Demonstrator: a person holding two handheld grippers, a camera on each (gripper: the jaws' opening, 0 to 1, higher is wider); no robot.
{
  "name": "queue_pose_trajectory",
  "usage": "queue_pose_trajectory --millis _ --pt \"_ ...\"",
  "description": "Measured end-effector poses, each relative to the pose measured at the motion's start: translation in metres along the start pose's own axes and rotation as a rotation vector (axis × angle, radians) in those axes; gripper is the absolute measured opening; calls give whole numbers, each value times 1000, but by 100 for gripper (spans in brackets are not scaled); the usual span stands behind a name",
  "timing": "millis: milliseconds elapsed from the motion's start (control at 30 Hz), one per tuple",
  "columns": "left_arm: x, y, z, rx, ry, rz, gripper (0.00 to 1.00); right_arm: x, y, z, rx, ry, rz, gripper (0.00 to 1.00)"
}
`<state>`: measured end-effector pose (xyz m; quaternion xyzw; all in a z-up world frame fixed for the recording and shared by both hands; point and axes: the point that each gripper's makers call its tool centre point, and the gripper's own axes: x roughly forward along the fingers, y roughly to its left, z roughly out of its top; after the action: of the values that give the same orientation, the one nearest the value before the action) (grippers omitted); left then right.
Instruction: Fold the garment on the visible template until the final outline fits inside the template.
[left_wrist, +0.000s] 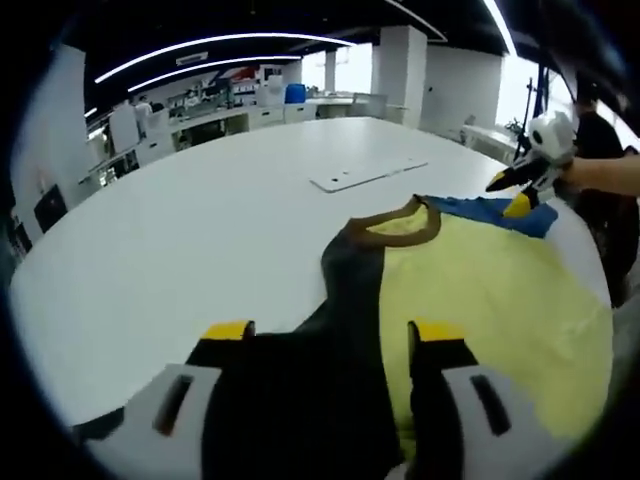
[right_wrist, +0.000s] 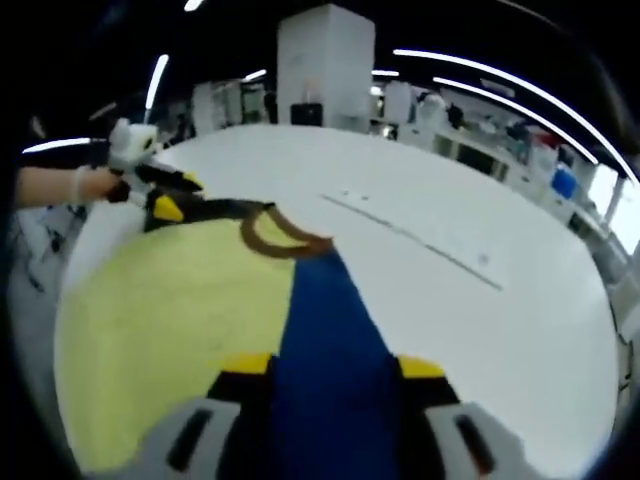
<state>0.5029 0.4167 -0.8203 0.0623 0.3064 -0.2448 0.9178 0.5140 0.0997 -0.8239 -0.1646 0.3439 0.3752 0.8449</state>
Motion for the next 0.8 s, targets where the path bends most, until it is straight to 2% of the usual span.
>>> queue_pose_trajectory --millis 133,167,200,267,400,467,567,733,767,800 --pt "-18 -5 -7 2 -17 -21 71 -10 14 -11 -52 20 27 65" --pt "-19 1 -8 -2 -18 -24 73 -13 16 -13 -54 19 30 67" --pt "-21 2 -9 -4 -20 -30 75 -18 21 -16 -46 15 37 70" --pt "-30 -9 -11 -2 -26 -38 78 -23 26 -17 -32 7 46 76" --pt "-40 -11 -10 -3 -62 -45 90 -34 32 -23 -19 -7 49 87" --pt "-46 -20 -9 -2 -70 -54 95 -40 38 -22 2 -38 63 94" --pt "-52 -23 -10 0 -76 -61 99 -47 39 -28 3 -30 61 99" --pt "-66 -29 -11 -18 -95 -65 99 -64 38 -35 50 -58 53 99" --pt "-72 -30 -3 -41 -142 -48 99 -67 38 -37 55 -55 49 99" --pt "-76 -31 0 -62 -158 -48 99 -71 36 -40 63 -55 38 99"
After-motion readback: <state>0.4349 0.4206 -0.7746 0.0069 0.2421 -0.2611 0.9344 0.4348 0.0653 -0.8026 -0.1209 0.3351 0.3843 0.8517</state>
